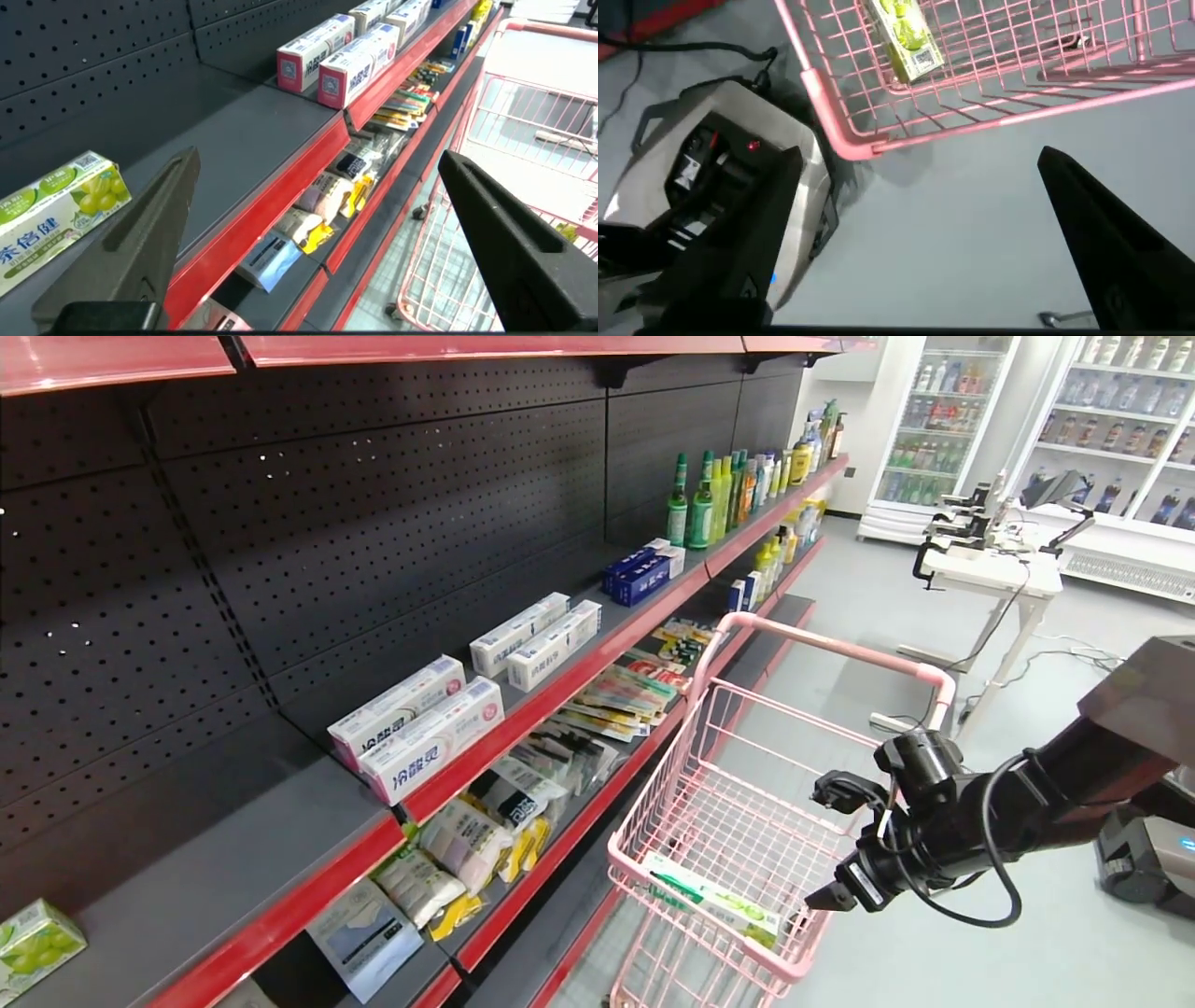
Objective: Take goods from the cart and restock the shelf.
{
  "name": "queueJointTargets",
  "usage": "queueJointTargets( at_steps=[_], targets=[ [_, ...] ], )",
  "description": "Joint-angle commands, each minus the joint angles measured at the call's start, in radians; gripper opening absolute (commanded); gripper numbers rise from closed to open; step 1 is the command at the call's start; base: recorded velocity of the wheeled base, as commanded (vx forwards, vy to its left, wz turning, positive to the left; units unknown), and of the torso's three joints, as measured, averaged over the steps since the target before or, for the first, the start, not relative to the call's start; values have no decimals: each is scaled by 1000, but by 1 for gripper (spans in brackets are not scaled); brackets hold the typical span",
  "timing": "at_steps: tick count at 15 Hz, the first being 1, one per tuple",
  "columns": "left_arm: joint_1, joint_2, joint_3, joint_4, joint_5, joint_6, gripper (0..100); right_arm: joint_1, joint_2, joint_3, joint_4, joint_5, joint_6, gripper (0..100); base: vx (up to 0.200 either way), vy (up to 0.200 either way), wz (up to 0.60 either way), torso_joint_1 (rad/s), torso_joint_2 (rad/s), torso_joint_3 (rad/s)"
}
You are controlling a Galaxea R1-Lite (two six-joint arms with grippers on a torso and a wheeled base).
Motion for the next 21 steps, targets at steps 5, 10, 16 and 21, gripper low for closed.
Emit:
queueJointTargets(
  at_steps=[5,10,16,21],
  targets=[
    [0,0,0,0,0,0,100,15,171,-149,4,4,-52,100,0,0,0,-111,241,133],
    [0,0,0,0,0,0,100,45,232,-220,7,6,-78,100,0,0,0,-144,326,176],
    [0,0,0,0,0,0,100,65,269,-247,7,24,-129,100,0,0,0,-146,338,187],
    [0,0,0,0,0,0,100,58,303,-321,8,33,-181,100,0,0,0,-91,214,119]
  ],
)
